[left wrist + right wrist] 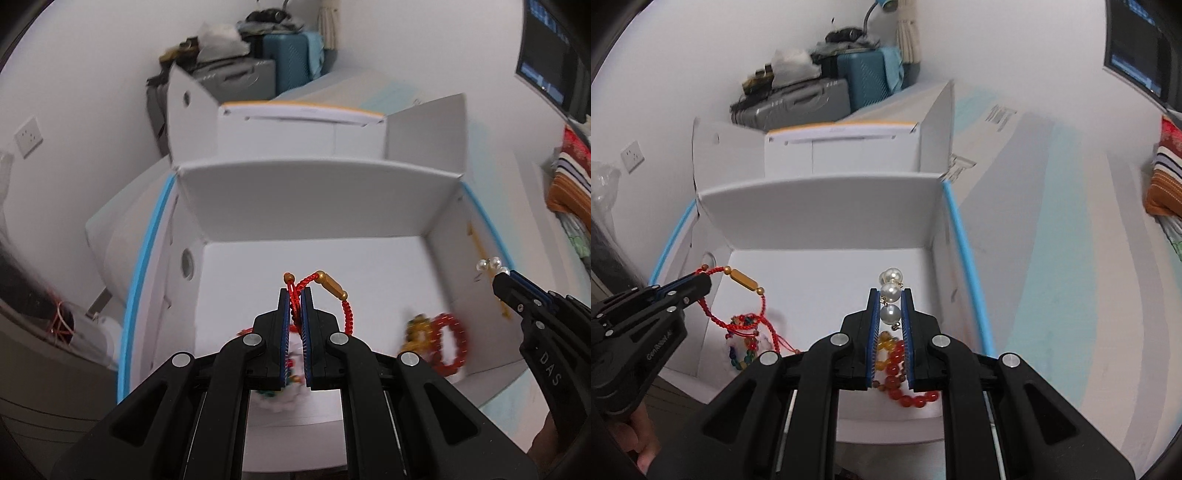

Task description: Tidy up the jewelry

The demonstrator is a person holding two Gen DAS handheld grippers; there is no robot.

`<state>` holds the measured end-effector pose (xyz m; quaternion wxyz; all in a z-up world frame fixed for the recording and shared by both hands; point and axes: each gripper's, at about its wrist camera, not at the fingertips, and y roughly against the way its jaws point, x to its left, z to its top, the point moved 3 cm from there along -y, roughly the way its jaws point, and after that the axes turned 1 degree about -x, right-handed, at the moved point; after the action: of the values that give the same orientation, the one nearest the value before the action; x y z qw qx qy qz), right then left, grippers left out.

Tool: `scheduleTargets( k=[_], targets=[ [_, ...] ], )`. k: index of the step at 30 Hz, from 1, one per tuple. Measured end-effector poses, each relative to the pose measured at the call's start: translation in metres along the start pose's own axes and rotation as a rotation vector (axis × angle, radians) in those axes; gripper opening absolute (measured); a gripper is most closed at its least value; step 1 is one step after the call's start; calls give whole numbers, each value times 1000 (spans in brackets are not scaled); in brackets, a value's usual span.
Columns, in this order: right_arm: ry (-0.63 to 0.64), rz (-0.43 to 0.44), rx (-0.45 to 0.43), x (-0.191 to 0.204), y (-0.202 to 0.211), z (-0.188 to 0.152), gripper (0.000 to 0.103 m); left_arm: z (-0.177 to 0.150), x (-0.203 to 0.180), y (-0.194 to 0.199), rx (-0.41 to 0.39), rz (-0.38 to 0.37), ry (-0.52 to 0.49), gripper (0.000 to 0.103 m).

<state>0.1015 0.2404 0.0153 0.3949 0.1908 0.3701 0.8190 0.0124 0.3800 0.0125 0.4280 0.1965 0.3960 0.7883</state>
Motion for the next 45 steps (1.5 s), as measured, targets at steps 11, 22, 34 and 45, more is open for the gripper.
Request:
scheduleTargets(
  k=[11,22,34,45],
  targets=[
    [33,-22,106,12,-40,-7,11,-7,13,-23,57,21,-1,6],
    [45,-37,119,20,-51,-7,20,-9,17,-32,64,27,6,8],
    [20,-54,-117,8,23,-15,91,-23,27,29,-128,37,26,90],
    [2,-67,-237,1,80,-56,95,-65,25,80,-222,-10,41,97]
  ],
)
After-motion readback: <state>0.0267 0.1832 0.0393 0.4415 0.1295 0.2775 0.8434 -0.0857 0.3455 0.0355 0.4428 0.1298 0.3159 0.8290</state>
